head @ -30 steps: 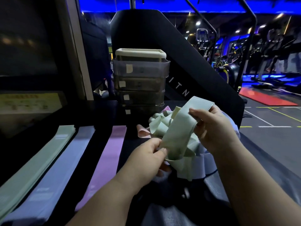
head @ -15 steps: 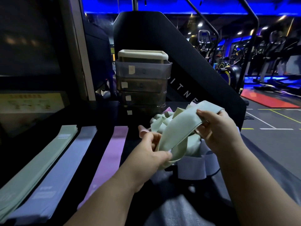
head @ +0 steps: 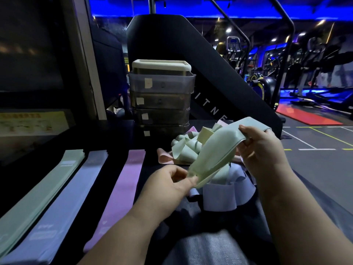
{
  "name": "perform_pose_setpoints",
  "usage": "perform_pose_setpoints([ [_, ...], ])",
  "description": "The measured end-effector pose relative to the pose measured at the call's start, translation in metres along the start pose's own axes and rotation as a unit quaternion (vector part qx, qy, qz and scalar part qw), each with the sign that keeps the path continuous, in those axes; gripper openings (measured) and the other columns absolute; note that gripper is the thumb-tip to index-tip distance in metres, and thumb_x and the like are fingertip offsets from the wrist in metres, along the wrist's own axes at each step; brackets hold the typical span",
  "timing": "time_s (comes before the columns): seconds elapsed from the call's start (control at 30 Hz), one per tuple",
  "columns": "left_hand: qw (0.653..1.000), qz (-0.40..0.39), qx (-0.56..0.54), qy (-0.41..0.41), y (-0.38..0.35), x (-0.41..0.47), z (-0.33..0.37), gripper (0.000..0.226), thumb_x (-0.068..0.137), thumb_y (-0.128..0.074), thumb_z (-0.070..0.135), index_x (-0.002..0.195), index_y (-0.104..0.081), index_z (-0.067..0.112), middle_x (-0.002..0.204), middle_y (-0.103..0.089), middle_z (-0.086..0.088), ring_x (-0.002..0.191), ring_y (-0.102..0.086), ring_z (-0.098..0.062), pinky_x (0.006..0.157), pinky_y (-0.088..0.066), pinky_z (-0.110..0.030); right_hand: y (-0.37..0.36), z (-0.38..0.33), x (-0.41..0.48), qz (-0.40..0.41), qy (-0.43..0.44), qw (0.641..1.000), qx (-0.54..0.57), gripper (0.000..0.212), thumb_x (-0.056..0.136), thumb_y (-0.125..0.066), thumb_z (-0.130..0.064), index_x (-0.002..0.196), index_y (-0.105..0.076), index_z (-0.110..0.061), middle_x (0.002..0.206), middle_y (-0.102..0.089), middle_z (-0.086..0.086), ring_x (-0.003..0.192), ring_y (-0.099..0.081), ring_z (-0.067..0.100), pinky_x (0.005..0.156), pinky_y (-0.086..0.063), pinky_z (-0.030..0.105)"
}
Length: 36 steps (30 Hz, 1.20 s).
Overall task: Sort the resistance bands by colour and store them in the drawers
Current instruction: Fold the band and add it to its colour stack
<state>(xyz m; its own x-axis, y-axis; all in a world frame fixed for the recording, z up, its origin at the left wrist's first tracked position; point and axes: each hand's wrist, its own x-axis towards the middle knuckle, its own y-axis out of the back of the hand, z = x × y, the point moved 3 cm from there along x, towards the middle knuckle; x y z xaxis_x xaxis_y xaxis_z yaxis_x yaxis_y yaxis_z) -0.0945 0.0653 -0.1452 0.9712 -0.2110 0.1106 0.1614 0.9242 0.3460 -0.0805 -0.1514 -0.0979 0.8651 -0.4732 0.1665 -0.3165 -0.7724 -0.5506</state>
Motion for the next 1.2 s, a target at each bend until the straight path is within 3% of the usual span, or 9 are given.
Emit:
perform_pose_setpoints([
  [0.2,0.982,-0.017,-0.186,-0.038,0.003,-0.002,0.011,0.018,0.083,-0.068,-0.005,0.097,-0.068,0.005,0.084,-0.075,0.003,0.077,-0.068,-0.002,0.066,-0.047,-0.008,-0.001,0.0,-0.001,0.007,-0.005,1.0,-0.014,0.018,0.09,-0.058,0.0,0.084,-0.046,-0.012,0.069,-0.055,0.009,0.058,-0.059,0.018,0.056,-0.055,0.032],
  [0.3,0.969,-0.092,-0.23,-0.023,0.0,-0.007,0.015,0.021,0.085,-0.061,-0.009,0.104,-0.065,0.001,0.083,-0.074,0.003,0.066,-0.065,0.004,0.057,-0.042,-0.004,0.0,0.0,-0.002,0.03,-0.007,0.999,-0.018,0.018,0.09,-0.058,-0.001,0.089,-0.045,-0.013,0.063,-0.052,0.005,0.049,-0.054,0.01,0.043,-0.052,0.026],
  [0.47,0.956,-0.18,-0.229,-0.027,-0.005,-0.013,0.018,0.052,0.068,-0.069,0.005,0.119,-0.058,0.004,0.096,-0.074,-0.005,0.079,-0.067,-0.002,0.064,-0.047,-0.01,0.002,-0.005,-0.003,0.047,0.016,0.999,0.018,0.026,0.09,-0.049,0.004,0.082,-0.038,-0.018,0.045,-0.049,-0.001,0.034,-0.047,0.005,0.035,-0.036,0.014],
  [0.57,0.961,-0.15,-0.231,-0.028,-0.002,-0.012,0.019,0.06,0.062,-0.07,0.012,0.12,-0.054,0.012,0.09,-0.073,0.0,0.077,-0.068,-0.004,0.064,-0.049,-0.011,0.005,-0.004,0.0,0.059,0.02,0.998,0.023,0.025,0.086,-0.048,0.004,0.09,-0.038,-0.018,0.058,-0.05,0.006,0.042,-0.053,0.012,0.041,-0.044,0.022],
  [0.73,0.985,-0.068,-0.142,-0.074,-0.001,-0.009,0.014,0.067,0.054,-0.081,0.019,0.113,-0.052,0.03,0.118,-0.062,-0.003,0.099,-0.067,-0.012,0.077,-0.051,-0.018,0.009,0.003,0.009,0.075,0.009,0.997,0.021,0.028,0.081,-0.045,0.004,0.109,-0.045,-0.002,0.064,-0.05,0.01,0.042,-0.053,0.013,0.043,-0.041,0.022],
  [0.83,0.989,-0.045,-0.103,-0.101,-0.002,-0.007,0.012,0.065,0.048,-0.084,0.025,0.104,-0.052,0.037,0.123,-0.055,-0.005,0.096,-0.066,-0.014,0.077,-0.052,-0.022,0.008,0.004,0.008,0.047,-0.011,0.999,0.018,0.015,0.082,-0.039,0.004,0.085,-0.052,-0.003,0.057,-0.061,0.005,0.044,-0.056,0.014,0.06,-0.037,0.025],
  [0.93,0.993,-0.011,-0.047,-0.111,0.0,-0.004,0.011,0.052,0.047,-0.079,0.028,0.087,-0.051,0.045,0.131,-0.051,-0.011,0.099,-0.064,-0.014,0.084,-0.055,-0.031,0.006,0.003,0.004,0.062,-0.028,0.997,0.023,0.013,0.086,-0.039,0.002,0.086,-0.051,-0.004,0.085,-0.068,0.011,0.045,-0.062,0.014,0.055,-0.047,0.026],
  [1.07,0.993,-0.008,0.002,-0.114,-0.002,-0.003,0.008,0.051,0.058,-0.078,0.016,0.089,-0.047,0.042,0.136,-0.046,-0.011,0.098,-0.063,-0.01,0.082,-0.053,-0.019,0.01,0.005,0.006,0.1,-0.045,0.994,0.03,0.028,0.088,-0.041,0.001,0.063,-0.049,-0.009,0.063,-0.051,0.005,0.036,-0.05,0.009,0.037,-0.039,0.014],
  [1.2,0.991,0.018,0.062,-0.119,-0.001,-0.003,0.005,0.045,0.075,-0.076,0.005,0.095,-0.046,0.031,0.139,-0.045,-0.005,0.101,-0.059,0.0,0.071,-0.044,-0.004,0.014,0.01,0.013,0.095,-0.059,0.992,0.052,0.024,0.089,-0.052,-0.016,0.067,-0.044,-0.018,0.06,-0.044,-0.001,0.048,-0.048,0.011,0.046,-0.046,0.019],
])
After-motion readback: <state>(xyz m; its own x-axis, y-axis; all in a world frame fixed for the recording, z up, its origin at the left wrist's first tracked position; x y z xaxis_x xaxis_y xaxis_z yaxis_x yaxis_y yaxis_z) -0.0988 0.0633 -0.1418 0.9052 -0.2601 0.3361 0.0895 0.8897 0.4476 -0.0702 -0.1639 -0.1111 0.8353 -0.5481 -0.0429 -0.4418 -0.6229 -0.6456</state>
